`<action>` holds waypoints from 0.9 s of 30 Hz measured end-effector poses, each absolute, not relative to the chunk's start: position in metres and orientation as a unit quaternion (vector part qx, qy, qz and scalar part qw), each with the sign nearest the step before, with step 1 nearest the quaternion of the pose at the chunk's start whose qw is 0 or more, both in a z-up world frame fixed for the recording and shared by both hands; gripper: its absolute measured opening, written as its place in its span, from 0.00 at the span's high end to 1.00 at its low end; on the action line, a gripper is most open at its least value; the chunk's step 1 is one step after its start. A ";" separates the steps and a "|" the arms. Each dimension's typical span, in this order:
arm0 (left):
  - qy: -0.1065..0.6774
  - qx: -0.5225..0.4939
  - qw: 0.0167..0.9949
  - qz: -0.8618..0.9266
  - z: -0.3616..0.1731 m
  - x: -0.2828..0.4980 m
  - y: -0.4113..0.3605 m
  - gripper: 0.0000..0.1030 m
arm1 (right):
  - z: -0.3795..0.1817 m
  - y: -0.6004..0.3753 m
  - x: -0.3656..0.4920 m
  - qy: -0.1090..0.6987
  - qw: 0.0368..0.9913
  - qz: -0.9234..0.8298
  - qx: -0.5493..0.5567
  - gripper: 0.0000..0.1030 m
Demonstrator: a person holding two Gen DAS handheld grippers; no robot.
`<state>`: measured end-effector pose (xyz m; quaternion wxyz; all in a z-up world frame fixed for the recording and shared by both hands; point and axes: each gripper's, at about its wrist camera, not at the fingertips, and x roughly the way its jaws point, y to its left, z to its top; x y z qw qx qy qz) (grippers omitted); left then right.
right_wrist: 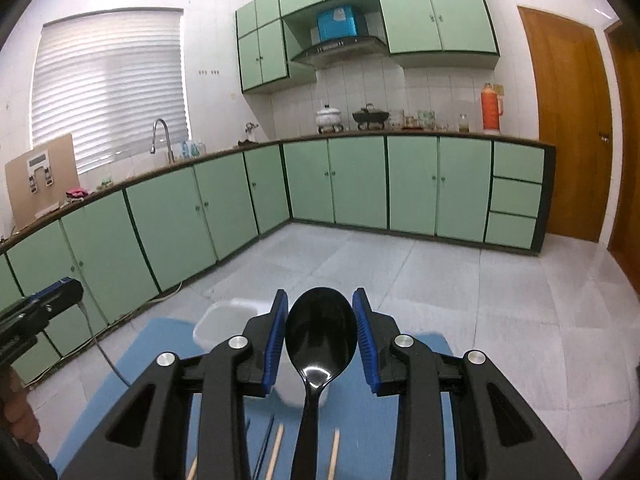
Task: Organize utensils
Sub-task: 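Lift the silver spoon with the left tool while the right tool lifts the black spoon into the holder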
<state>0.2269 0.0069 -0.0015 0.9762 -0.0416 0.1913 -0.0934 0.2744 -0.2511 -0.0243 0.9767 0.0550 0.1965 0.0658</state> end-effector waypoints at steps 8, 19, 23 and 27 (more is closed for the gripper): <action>0.161 -0.050 0.981 -0.098 0.026 0.276 -0.008 0.74 | -0.013 -0.244 0.342 0.159 0.982 0.069 0.070 0.68; 0.177 -0.035 0.978 -0.108 -0.005 0.337 -0.039 0.74 | -0.046 -0.231 0.408 0.149 0.986 0.035 0.062 0.68; 0.201 -0.032 0.973 -0.108 -0.033 0.353 -0.043 0.74 | -0.065 -0.230 0.417 0.164 0.984 0.032 0.064 0.68; 0.217 -0.027 0.970 -0.109 -0.052 0.358 -0.042 0.74 | -0.083 -0.233 0.416 0.178 0.981 0.035 0.068 0.68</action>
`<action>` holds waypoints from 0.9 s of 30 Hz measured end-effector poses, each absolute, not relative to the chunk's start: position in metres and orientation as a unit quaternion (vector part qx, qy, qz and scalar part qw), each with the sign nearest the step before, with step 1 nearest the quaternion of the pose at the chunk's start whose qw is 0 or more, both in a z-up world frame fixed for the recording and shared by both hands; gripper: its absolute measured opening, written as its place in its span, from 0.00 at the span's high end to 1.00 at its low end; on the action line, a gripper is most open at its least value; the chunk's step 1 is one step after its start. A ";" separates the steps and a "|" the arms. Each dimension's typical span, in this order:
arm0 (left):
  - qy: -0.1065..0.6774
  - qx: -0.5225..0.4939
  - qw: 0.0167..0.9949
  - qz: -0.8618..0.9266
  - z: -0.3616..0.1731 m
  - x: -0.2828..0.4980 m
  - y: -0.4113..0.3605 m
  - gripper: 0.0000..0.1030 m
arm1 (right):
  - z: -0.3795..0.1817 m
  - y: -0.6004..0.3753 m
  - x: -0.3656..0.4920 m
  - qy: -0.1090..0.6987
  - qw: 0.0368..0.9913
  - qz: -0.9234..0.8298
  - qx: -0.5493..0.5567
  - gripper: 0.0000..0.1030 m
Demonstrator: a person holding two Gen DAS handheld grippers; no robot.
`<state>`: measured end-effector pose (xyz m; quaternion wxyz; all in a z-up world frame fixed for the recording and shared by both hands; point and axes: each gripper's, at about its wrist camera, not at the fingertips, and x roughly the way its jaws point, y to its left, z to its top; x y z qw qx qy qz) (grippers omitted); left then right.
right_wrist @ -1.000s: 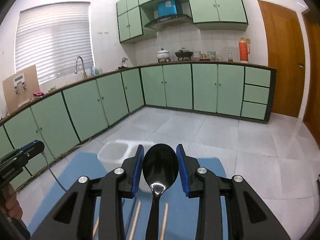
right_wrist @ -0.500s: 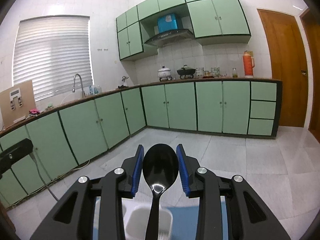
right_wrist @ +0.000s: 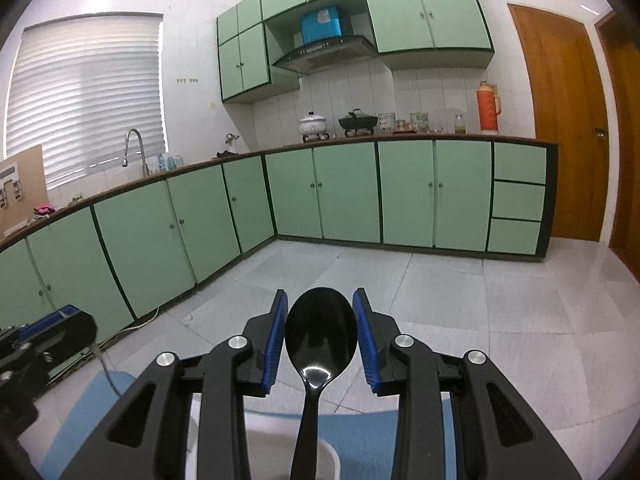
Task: Organize utensils
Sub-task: 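Lift the silver spoon with the left tool while the right tool lifts the black spoon into the holder, then open both tools and withdraw them from the holder toward the chopsticks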
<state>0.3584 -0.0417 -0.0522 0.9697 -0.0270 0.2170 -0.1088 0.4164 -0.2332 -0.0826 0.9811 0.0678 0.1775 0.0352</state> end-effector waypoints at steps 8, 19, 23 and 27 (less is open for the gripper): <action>0.246 -0.019 0.962 -0.116 -0.075 0.357 -0.039 0.73 | -0.101 -0.236 0.402 0.197 0.975 0.061 0.086 0.67; 0.236 -0.020 0.965 -0.112 -0.070 0.330 -0.030 0.52 | -0.097 -0.236 0.364 0.206 0.971 0.082 0.089 0.50; 0.223 -0.015 0.969 -0.108 -0.064 0.302 -0.022 0.39 | -0.087 -0.244 0.337 0.200 0.973 0.073 0.084 0.44; 0.223 -0.011 0.969 -0.108 -0.062 0.265 -0.014 0.24 | -0.083 -0.255 0.300 0.209 0.971 0.064 0.093 0.33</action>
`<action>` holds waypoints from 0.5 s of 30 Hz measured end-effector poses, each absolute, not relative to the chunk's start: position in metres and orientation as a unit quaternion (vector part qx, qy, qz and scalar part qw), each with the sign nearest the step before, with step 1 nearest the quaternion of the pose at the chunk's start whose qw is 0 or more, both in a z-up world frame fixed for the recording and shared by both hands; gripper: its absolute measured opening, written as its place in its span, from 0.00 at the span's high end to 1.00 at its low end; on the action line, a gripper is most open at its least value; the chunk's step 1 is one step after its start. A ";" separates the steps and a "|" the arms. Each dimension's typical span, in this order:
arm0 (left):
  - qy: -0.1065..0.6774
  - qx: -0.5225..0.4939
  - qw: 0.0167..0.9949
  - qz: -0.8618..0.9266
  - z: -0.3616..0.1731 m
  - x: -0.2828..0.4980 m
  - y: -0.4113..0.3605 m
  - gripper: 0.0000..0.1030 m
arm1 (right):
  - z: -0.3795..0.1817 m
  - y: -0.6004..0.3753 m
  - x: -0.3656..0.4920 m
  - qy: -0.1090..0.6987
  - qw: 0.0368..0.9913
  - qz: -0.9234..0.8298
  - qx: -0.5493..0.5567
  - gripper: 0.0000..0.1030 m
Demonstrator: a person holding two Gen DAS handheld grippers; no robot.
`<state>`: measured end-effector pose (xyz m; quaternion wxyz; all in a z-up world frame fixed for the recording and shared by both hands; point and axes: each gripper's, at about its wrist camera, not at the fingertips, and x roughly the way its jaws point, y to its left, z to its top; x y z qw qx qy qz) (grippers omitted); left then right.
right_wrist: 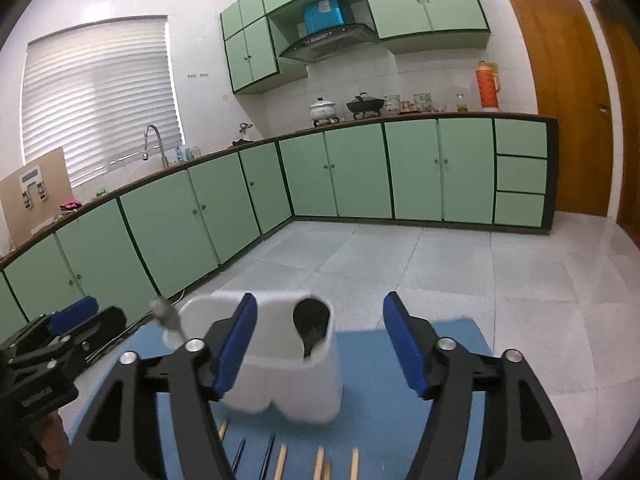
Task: Organize utensils
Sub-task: 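Open both tools and withdraw them from the holder toward the chopsticks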
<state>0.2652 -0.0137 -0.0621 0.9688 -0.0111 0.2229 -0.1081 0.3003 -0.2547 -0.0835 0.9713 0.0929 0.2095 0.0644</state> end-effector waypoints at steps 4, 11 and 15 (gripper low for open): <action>0.247 -0.019 0.963 -0.108 -0.069 0.233 -0.004 0.16 | -0.090 -0.264 0.256 0.222 0.969 0.052 0.094 0.22; 0.308 -0.013 0.945 -0.104 -0.098 0.181 0.009 0.12 | -0.125 -0.269 0.186 0.290 0.950 0.042 0.106 0.09; 0.340 -0.008 0.935 -0.101 -0.113 0.158 0.015 0.09 | -0.145 -0.269 0.156 0.327 0.938 0.042 0.105 0.08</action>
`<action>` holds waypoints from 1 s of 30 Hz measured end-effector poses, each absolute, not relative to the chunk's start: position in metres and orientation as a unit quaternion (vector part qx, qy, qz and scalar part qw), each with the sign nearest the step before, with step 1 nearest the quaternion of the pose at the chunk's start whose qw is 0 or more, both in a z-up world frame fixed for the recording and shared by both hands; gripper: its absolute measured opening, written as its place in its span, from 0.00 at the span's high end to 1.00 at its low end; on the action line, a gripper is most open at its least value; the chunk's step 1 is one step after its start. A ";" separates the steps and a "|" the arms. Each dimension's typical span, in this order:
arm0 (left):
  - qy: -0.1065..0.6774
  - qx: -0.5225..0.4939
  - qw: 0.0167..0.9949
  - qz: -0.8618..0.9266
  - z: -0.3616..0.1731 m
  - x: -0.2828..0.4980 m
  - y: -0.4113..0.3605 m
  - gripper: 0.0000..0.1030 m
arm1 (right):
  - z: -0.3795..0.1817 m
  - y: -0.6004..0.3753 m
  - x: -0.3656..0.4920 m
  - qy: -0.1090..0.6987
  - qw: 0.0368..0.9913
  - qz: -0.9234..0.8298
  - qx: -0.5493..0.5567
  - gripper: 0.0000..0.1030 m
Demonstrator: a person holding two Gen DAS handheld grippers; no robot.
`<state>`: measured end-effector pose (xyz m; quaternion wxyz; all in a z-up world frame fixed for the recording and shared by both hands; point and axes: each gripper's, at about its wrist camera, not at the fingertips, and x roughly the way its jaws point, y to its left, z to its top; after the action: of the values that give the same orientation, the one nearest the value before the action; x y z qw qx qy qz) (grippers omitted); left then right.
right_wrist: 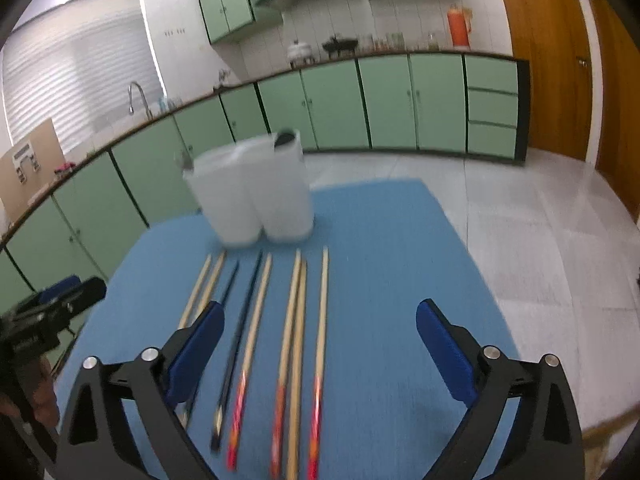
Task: Organize utensils
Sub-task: 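Open both tools and withdraw them from the holder toward the chopsticks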
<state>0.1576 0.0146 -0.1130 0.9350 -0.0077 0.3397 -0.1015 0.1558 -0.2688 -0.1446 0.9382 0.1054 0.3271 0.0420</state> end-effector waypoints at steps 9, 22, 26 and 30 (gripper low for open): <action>0.389 0.001 0.916 -0.093 -0.145 0.123 0.019 0.09 | -0.175 -0.277 0.104 0.379 0.920 0.037 0.098 0.17; 0.423 0.002 0.903 -0.076 -0.171 0.103 0.017 0.09 | -0.205 -0.258 0.088 0.425 0.902 0.059 0.055 0.72; 0.427 0.000 0.901 -0.072 -0.176 0.100 0.018 0.09 | -0.209 -0.252 0.085 0.425 0.903 0.058 0.037 0.78; 0.428 -0.001 0.901 -0.072 -0.178 0.098 0.018 0.10 | -0.209 -0.251 0.084 0.423 0.903 0.062 0.035 0.83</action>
<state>0.0978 0.0180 -0.1778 0.9007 -0.0005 0.4284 -0.0721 0.0841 -0.2506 -0.2087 0.9034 0.0353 0.4227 0.0624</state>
